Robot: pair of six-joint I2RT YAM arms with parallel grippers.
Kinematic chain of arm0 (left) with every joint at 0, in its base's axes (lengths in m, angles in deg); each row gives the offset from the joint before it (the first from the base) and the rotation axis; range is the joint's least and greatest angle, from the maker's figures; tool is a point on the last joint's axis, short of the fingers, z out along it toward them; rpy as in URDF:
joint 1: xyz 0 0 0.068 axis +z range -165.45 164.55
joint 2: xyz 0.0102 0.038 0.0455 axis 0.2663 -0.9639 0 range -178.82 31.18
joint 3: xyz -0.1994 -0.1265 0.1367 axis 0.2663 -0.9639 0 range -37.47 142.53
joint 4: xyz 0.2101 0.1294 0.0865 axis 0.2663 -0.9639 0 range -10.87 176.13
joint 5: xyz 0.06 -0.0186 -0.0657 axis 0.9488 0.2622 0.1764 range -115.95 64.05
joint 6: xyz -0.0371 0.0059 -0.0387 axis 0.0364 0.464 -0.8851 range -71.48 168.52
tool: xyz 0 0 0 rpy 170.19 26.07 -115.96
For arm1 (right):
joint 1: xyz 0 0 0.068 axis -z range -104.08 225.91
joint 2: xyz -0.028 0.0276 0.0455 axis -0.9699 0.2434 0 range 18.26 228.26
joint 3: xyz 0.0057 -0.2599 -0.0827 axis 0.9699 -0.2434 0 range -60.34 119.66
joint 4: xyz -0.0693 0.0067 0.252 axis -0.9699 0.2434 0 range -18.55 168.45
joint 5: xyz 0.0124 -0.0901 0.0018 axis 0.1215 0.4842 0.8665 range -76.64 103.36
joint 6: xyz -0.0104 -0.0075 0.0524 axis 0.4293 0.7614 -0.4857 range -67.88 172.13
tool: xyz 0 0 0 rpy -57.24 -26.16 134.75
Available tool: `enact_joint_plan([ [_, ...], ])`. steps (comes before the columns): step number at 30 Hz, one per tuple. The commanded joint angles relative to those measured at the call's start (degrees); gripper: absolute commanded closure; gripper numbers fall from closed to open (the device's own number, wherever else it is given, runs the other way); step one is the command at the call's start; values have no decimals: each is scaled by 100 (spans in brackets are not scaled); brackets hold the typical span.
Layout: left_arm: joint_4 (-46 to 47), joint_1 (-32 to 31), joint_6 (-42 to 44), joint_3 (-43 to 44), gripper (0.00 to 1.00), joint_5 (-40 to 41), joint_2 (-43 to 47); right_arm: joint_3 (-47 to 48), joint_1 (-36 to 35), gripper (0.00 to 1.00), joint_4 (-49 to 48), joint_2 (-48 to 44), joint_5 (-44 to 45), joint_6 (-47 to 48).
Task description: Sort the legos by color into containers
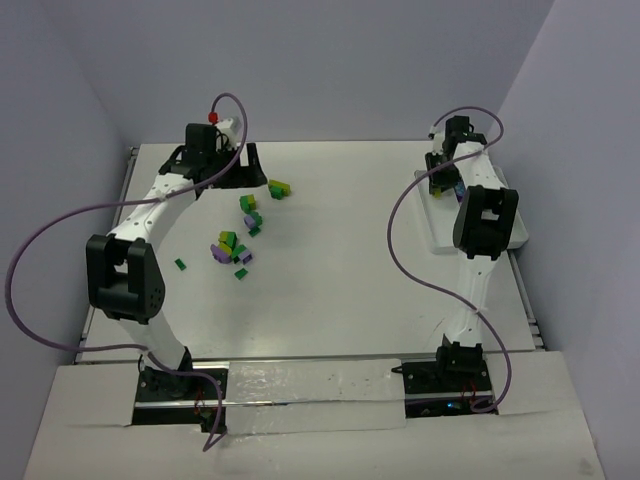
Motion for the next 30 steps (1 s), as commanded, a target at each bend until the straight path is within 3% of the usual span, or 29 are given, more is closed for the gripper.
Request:
enact_joint_plan([
  [1,-334,14,335,392,1,411,-239,298,-26,57,-125,89,189,-90],
  [4,-392,40,524,333,1,800,-315,331,-35,38,-98,96,178,-114],
  [12,-295,196,696,491,6,735,-588,233,-162,13,3,-339,45,-162],
  [17,-344,196,1571,930,7,272,-917,165,-249,0,111,-815,-203,-233],
  [25,-1265,194,3014,2223,8,-326,-2034,160,-404,0,370,-1320,-676,-312],
  [30,-1505,171,3799,2397,8,-556,-2289,216,-465,0,488,-1519,-926,-394],
])
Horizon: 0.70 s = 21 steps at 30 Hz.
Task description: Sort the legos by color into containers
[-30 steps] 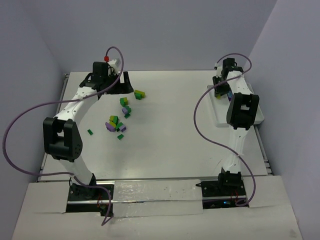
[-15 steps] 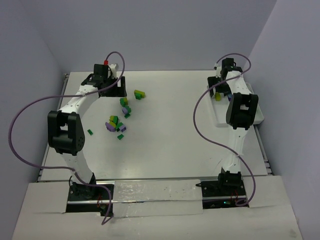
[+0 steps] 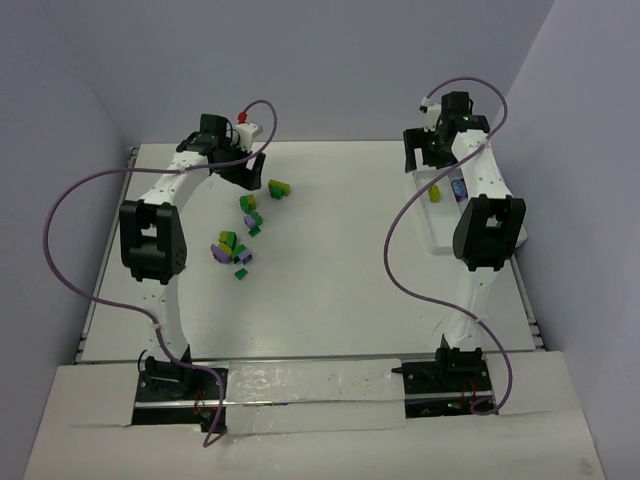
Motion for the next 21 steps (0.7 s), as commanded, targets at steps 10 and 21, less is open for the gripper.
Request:
enact_joint_plan([
  [10,-563,-126,1629,182,20,-248,-506,22,-82,0,311,-548,-632,-64],
  [21,-398,-209,2080,355,33,23,-1048,-1,-117,0,434,-583,-778,-11],
])
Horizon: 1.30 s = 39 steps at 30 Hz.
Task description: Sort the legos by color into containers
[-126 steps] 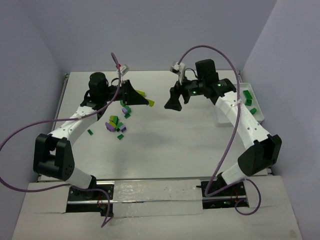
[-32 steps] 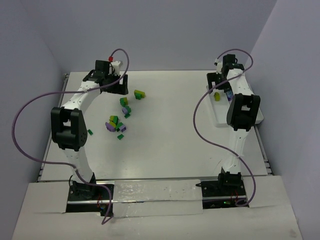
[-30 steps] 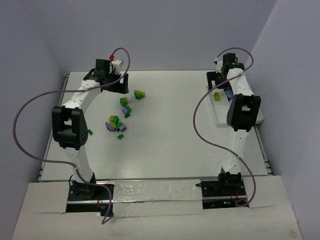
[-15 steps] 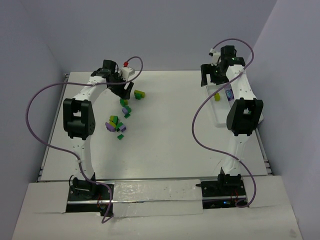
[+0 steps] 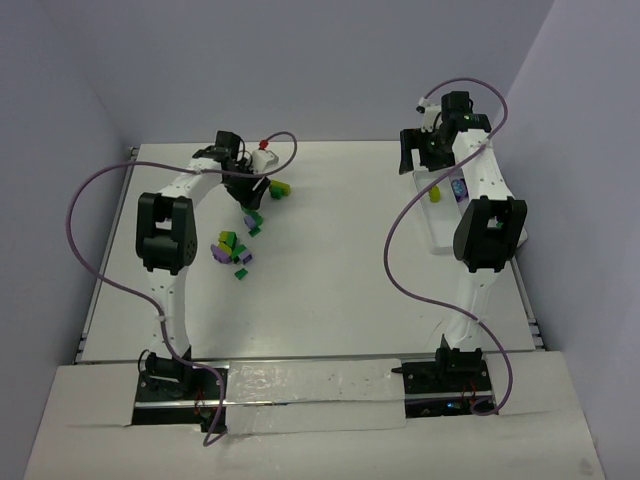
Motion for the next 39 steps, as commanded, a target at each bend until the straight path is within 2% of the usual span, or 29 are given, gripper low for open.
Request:
enact_joint_plan([
  [1,87,-74,381,271,34,111,-239,-19,-53,0,144,-449,-112,42],
  [7,71,-118,585,287,44,268,-296,-84,-53,0,131,-467,-123,57],
  [10,-7,-123,612,349,55,294,-319,-13,-47,0,174,-409,-168,52],
  [13,-37,-139,536,325,72,310,-296,-22,-86,0,181,-458,-223,54],
  [16,-4,-148,451,280,77,349,-247,-130,-112,0,109,-568,-275,54],
  [18,-16,-156,334,315,89,336,-180,-195,-167,0,91,-657,-359,39],
  [25,-155,-201,-16,429,91,135,31,-184,-466,0,169,-825,-464,71],
  [27,-189,-209,-95,429,96,141,59,-210,-483,0,179,-852,-571,62],
  [28,-196,-199,-263,429,100,92,88,-233,-484,0,186,-890,-658,59],
  [31,-83,-130,-807,429,100,-261,409,-553,-536,0,-76,-1114,-1427,-149],
  [34,91,-112,-1546,525,100,-724,699,-901,-719,0,-417,-1358,-1805,-307],
  [39,396,-126,-3620,749,100,-841,1297,-1382,-1089,0,-1177,-1807,-2264,-847],
])
